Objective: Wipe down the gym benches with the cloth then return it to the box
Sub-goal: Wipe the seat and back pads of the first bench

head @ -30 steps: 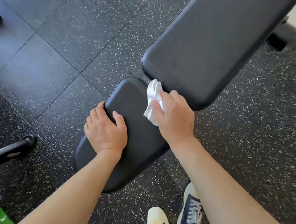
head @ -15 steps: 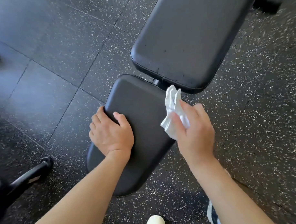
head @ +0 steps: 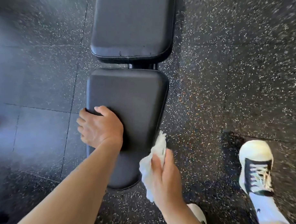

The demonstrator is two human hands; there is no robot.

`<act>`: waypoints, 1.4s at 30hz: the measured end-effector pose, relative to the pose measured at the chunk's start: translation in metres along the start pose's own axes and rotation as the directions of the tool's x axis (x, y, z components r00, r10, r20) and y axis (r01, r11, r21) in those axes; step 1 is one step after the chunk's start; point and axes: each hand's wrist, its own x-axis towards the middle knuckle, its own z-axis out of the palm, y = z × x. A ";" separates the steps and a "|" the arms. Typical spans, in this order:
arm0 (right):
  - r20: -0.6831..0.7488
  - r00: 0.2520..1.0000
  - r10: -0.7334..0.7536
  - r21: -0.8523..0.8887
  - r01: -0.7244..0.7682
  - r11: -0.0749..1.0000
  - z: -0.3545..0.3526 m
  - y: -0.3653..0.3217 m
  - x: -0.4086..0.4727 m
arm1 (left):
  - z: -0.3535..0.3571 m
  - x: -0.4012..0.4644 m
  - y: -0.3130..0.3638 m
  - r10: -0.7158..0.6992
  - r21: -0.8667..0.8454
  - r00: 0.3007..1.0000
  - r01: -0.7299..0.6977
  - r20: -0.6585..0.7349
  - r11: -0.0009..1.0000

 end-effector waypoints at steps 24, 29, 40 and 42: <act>-0.226 0.974 -0.028 0.293 0.095 0.951 -0.003 -0.059 0.091 | 0.001 -0.001 0.000 -0.006 0.003 1.000 0.006 -0.013 1.000; -0.320 0.947 0.002 0.221 0.073 0.973 -0.026 -0.104 0.188 | 0.004 0.001 -0.004 0.003 -0.004 1.000 -0.003 -0.024 1.000; -0.273 0.950 -0.149 0.148 0.195 0.970 -0.008 -0.047 0.079 | 0.003 0.003 -0.002 -0.007 0.000 1.000 0.007 -0.011 1.000; -0.291 0.942 -0.166 0.110 0.205 0.973 -0.006 -0.051 0.081 | 0.003 0.002 -0.002 -0.001 -0.002 1.000 0.001 -0.012 1.000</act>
